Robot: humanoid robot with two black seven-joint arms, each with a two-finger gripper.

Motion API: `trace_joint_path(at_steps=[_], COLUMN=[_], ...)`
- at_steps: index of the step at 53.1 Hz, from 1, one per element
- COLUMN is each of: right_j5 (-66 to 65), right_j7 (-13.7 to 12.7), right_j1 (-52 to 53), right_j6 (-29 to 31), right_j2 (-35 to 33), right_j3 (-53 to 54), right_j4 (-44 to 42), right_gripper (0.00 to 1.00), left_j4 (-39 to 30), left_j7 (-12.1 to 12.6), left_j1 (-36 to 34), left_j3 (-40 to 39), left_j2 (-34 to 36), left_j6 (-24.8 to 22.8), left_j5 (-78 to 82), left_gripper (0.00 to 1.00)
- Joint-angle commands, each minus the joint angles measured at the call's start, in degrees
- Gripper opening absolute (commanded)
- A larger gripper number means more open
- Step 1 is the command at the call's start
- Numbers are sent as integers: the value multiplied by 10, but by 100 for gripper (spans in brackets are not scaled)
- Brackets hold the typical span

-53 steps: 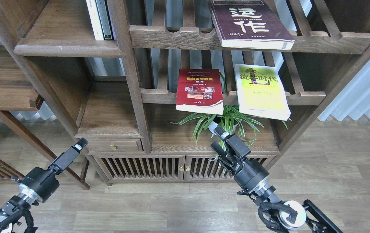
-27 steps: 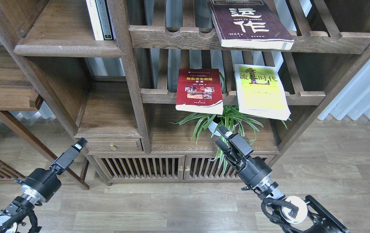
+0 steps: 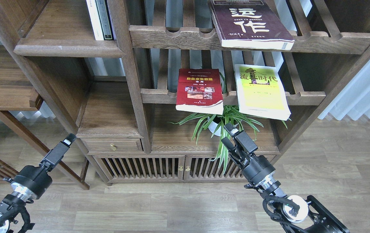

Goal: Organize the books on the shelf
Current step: 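Reach the right gripper to the yellow book and grasp it, then pull the yellow book off the shelf with the right gripper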

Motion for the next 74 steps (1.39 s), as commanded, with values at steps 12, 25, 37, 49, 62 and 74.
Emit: trace_joint_path(at_steps=[12,25,37,49,62,74], right_j5=[42,63,64,79,93,181], right_j7=[45,68,96,141,139,137], right_j1=[56,81,130,142,78,-62], right_j6=[-1,-37,-96,-127,-96,-57], right_j2=[31,33,32,38,29,14], right_j3=[64,79,85,124,129,124], right_j4=[-80,-90,-135,-135,-69,112], right_gripper=[99,99,92,3,2,1], left_j4=[-1,-1,-1,-1,0,4], left_j7=[0,0,1,4,5,8], left_j1=[0,0,1,1,8,8], left_j3=[-3,-3,-5,-19,-41,-40], left_j2=[-3,-3,-5,-6,-6,-18], left_j6=[0,0,0,0,0,0], left_j5=[0,0,0,1,0,1], left_gripper=[100,100,100,100,100,100])
